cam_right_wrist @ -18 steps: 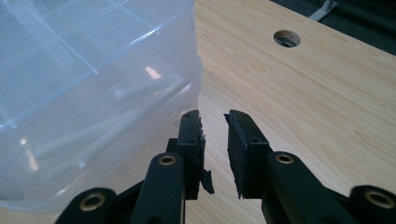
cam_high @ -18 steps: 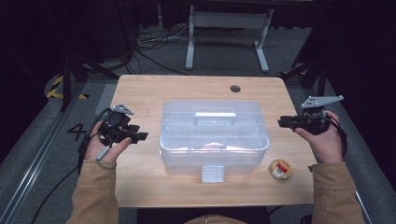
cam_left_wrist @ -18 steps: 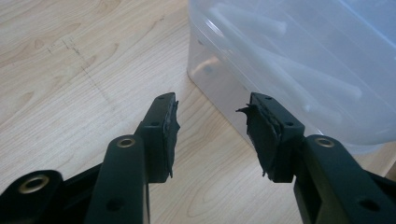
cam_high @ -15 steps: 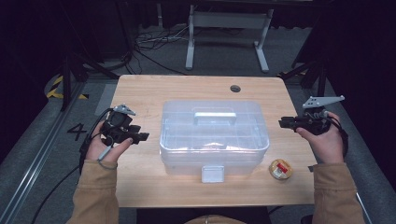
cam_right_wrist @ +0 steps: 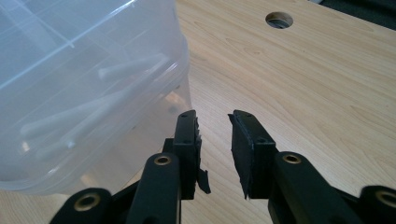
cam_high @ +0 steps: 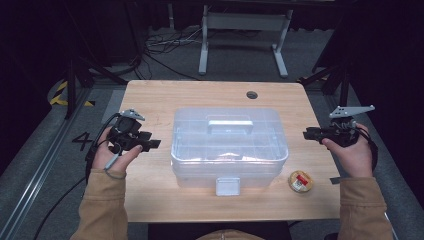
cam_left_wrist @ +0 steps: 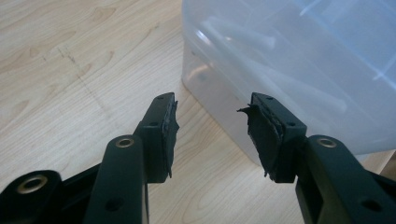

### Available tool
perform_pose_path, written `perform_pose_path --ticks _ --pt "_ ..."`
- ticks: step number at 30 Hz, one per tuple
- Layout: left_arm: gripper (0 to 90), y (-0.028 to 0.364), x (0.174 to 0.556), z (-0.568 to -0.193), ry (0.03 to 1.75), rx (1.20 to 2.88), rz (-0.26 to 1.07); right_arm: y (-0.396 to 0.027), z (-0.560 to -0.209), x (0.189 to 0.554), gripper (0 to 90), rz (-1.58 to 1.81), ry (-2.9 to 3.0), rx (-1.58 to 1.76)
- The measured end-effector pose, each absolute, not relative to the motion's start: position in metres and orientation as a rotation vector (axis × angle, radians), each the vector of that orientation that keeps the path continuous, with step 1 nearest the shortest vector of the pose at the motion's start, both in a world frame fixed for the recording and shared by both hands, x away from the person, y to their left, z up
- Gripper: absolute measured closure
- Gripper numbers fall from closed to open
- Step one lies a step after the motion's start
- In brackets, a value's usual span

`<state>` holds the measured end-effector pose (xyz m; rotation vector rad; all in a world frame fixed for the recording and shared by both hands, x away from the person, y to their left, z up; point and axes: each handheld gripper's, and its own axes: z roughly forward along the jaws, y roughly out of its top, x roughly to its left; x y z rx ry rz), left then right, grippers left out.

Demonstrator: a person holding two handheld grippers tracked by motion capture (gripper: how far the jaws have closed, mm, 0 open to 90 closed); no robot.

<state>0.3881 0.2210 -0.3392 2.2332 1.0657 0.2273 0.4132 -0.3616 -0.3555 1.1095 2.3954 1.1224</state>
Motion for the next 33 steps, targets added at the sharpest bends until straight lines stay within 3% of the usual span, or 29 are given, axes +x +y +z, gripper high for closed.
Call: perform_pose_path --ticks 20,33 --pt "51.2 0.187 0.384 -0.307 0.932 2.223 0.234 -0.359 -0.359 0.412 67.5 1.107 2.405 1.112" --pt "49.9 0.143 0.387 -0.290 0.761 2.290 0.211 -0.358 -0.361 0.412 65.9 1.103 2.411 1.114"
